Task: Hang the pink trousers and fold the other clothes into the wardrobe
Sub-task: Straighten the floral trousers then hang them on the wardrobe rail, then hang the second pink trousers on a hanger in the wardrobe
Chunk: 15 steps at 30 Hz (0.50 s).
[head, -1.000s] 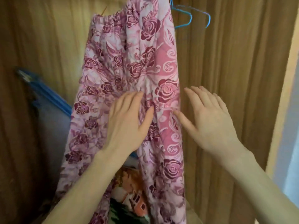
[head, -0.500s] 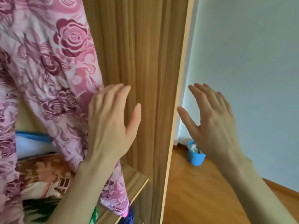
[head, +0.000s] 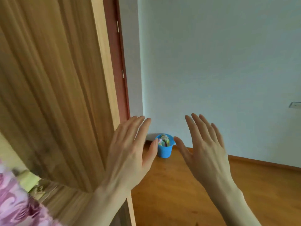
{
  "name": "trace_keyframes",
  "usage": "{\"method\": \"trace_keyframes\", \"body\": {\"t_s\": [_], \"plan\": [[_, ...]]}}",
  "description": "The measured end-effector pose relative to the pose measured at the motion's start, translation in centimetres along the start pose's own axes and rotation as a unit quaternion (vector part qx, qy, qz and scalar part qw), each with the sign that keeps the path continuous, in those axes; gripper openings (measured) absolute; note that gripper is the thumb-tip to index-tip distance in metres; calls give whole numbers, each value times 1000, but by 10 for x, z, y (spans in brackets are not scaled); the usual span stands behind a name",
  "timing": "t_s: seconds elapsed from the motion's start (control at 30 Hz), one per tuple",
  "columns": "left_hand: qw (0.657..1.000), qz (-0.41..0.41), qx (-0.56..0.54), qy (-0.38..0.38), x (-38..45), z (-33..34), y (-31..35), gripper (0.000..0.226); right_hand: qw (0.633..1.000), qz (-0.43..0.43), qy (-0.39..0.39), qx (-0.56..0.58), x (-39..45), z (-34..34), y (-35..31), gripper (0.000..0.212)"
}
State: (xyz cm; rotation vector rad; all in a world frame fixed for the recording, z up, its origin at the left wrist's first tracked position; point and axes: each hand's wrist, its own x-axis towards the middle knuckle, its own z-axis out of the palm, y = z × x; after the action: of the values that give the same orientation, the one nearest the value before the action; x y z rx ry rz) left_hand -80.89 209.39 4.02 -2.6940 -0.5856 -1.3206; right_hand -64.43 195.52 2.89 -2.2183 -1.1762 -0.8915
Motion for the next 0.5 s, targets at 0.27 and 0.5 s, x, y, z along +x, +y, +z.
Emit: {"method": "trace_keyframes", "body": {"t_s": [0.27,0.5], "plan": [[998,-19,13,-60,37,107,13,55,997,67,-37,30,17,58,89,67],[994,-41,-10,-99,65,198,37,50,992,95,-77,7,26,93,175,64]]}}
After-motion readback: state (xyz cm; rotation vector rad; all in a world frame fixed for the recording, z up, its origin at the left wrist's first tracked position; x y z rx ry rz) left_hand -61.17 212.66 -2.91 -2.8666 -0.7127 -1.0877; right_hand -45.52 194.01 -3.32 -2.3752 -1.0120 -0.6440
